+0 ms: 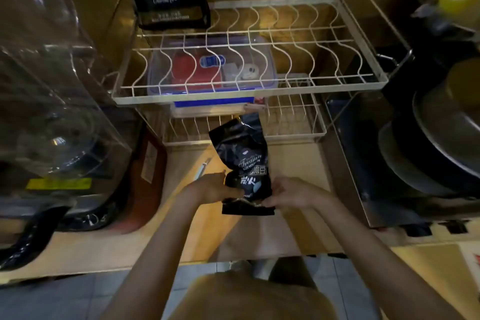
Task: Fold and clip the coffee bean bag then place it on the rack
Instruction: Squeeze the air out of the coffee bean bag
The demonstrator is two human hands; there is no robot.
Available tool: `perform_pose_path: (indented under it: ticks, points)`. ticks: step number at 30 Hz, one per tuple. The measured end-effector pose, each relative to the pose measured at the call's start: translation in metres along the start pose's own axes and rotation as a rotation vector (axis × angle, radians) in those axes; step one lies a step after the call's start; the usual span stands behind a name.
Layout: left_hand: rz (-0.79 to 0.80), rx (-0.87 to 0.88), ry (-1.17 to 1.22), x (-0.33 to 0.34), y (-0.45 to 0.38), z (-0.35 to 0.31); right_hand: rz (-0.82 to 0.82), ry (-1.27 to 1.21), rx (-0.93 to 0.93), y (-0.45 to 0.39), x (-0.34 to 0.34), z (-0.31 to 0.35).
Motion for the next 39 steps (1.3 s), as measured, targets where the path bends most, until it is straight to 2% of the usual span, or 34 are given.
perform_pose_path:
  ticks: [3,7,10,13,15,22,28,30,33,36,39]
  points:
    - [0.007,0.045,0.206,0.013,-0.004,0.008,-0.084,-0.169,-0.041,-0.011,0.018,-0.015]
    - [-0.081,0.133,0.498,0.027,-0.011,0.009,-0.15,-0.543,-0.126,-0.022,0.039,-0.025]
    - [-0.157,0.125,0.7,0.033,-0.019,0.015,-0.203,-0.754,-0.097,-0.024,0.043,-0.027]
    - [-0.216,0.09,0.737,0.033,-0.024,0.021,-0.2,-0.881,-0.025,-0.021,0.047,-0.028]
    - [-0.237,0.086,0.724,0.032,-0.024,0.021,-0.214,-0.903,-0.037,-0.018,0.048,-0.03]
    - [-0.337,0.133,0.683,0.037,-0.022,0.031,-0.438,-0.86,-0.093,-0.022,0.051,-0.037]
    - [-0.472,0.355,0.536,0.033,-0.014,0.03,-0.599,-0.818,-0.247,-0.019,0.045,-0.038]
    - [-0.503,0.415,0.43,0.033,-0.011,0.028,-0.615,-0.847,-0.223,-0.02,0.045,-0.037]
    - [-0.489,0.427,0.32,0.039,-0.012,0.03,-0.731,-0.599,-0.177,-0.022,0.047,-0.042]
    - [-0.437,0.415,0.293,0.04,-0.009,0.031,-0.747,-0.657,-0.164,-0.022,0.053,-0.049]
    - [-0.377,0.465,0.423,0.026,0.011,0.022,-0.789,-0.632,-0.15,-0.021,0.053,-0.05]
Point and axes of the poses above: each hand's wrist, its own y-axis away from the middle knuckle, its own x-axis out of the palm, z = x × y, the point moved 4 cm from there along -y, towards the middle knuckle, and after that the axes turned 4 degrees about x, right-handed, at the moved point
